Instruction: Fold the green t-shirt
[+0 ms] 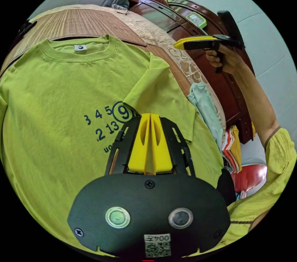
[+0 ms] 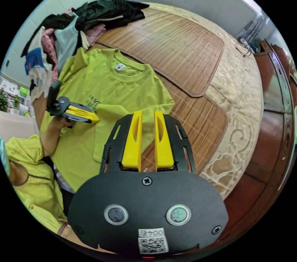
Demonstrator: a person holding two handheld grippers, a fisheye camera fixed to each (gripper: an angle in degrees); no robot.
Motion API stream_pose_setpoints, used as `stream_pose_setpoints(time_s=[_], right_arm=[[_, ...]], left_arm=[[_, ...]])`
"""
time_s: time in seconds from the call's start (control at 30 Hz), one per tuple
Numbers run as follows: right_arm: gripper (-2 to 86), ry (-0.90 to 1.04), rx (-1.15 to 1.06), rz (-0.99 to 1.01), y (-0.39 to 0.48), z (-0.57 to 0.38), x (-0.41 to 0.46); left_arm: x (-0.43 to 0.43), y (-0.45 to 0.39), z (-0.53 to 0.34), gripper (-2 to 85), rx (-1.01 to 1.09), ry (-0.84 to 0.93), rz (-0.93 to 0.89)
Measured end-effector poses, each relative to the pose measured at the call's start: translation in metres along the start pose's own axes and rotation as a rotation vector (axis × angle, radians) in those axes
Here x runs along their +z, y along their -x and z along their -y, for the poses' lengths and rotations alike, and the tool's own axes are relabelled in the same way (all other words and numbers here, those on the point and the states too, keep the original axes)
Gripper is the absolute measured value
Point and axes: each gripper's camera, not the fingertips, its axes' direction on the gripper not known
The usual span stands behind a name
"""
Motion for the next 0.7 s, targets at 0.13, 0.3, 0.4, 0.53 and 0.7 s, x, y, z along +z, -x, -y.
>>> stream_pose_setpoints(time_s=[0.13, 0.3, 0.4, 0.53, 0.7], right_arm=[[10.0, 0.234, -0.026, -0.109, 0.003, 0.054, 0.061], [10.4, 0.246, 0.03, -0.044, -0.01, 0.07, 0.086], [4.0, 0.247, 0.018, -0.04, -0.008, 0.071, 0.099], [3.9, 0.147, 0.157, -0.011, -0.037, 0.065, 0.083], [8.1, 0.024, 0.253, 0.049, -0.066, 0.046, 0.05]], left_arm=[[-0.006, -0.013, 0.003, 0.1, 0.031, 0.007, 0.075], [-0.013, -0.017, 0.007, 0.0, 0.043, 0.012, 0.1], [-0.02, -0.008, 0.008, 0.0, 0.026, 0.007, 0.055], [-0.027, -0.005, 0.011, 0.0, 0.021, 0.006, 0.041], [-0.035, -0.008, 0.015, 0.1, 0.026, 0.007, 0.053]])
